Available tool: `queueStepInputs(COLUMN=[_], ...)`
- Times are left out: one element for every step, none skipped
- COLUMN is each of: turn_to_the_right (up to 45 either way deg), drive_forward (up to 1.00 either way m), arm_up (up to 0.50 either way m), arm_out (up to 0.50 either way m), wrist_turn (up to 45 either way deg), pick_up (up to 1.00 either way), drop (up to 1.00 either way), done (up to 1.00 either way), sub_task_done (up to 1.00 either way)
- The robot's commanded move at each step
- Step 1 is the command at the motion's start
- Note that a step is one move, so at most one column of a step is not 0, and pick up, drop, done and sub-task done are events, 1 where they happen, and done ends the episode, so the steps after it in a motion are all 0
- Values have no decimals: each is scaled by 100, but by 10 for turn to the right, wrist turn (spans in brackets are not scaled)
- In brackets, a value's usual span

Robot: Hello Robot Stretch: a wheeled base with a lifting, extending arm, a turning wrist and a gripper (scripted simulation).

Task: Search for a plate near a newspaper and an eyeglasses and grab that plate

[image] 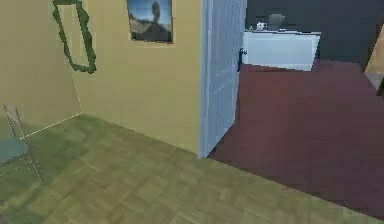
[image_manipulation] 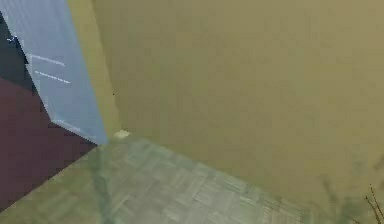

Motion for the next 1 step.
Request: queueStepInputs(turn_to_the_right=[-450], drive_forward=[0], arm_up=[0], arm_out=[0], wrist_turn=[0], pick_up=[0], drop=[0], done=[0], sub_task_done=[0])
